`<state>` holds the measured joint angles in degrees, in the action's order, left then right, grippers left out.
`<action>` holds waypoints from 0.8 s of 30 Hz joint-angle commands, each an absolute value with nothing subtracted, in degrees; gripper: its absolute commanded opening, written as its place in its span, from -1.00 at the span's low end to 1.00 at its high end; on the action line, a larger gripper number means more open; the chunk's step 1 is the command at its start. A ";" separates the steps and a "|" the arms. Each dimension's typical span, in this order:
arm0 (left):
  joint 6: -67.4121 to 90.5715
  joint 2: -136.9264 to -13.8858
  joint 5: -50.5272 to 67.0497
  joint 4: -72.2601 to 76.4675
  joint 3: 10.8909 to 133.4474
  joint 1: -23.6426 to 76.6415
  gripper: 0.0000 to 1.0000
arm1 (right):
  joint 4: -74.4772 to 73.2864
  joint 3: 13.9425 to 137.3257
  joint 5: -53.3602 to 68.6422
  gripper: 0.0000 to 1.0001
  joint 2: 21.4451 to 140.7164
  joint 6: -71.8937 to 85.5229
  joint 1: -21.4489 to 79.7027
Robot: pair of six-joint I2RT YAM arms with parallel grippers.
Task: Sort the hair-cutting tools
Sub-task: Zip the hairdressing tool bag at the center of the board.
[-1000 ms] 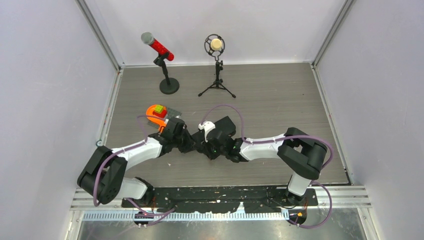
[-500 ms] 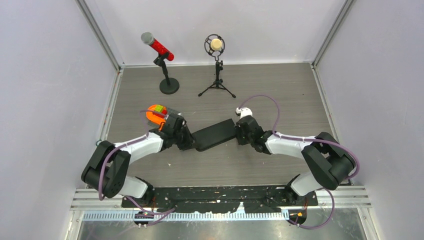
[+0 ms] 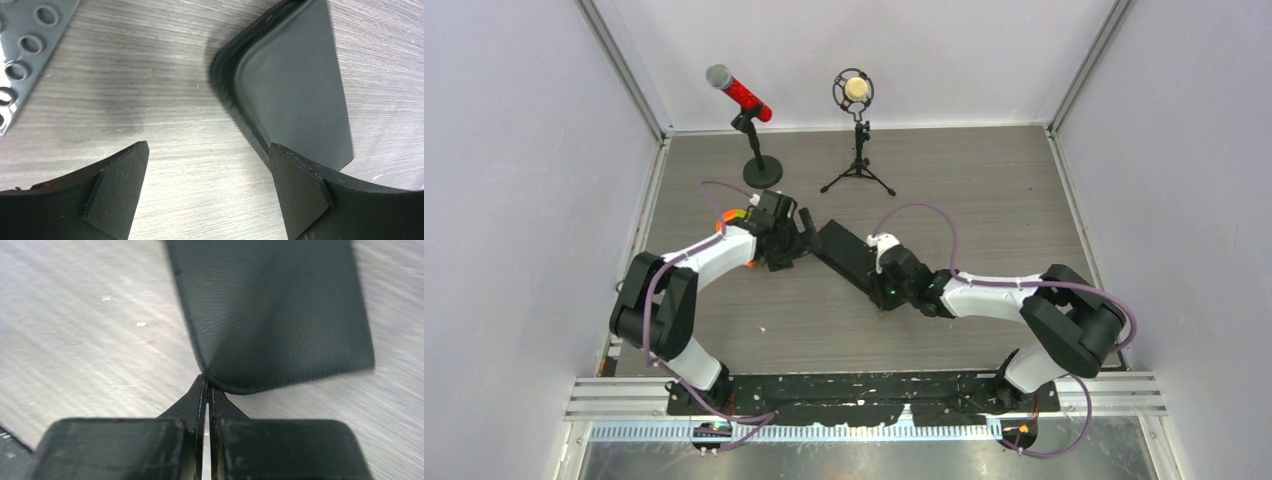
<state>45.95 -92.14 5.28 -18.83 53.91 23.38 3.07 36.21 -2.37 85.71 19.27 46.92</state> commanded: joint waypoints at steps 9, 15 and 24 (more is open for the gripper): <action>54.57 -76.06 9.77 -11.55 38.42 27.70 0.79 | 7.45 50.24 0.86 -0.89 97.61 27.87 58.11; 57.07 -78.51 10.45 -8.18 38.35 31.28 0.62 | 7.38 50.65 0.19 -0.89 98.39 28.23 58.43; 59.70 -83.47 9.22 -7.59 38.10 33.02 -0.48 | 7.12 49.18 0.18 -0.89 96.85 28.38 58.58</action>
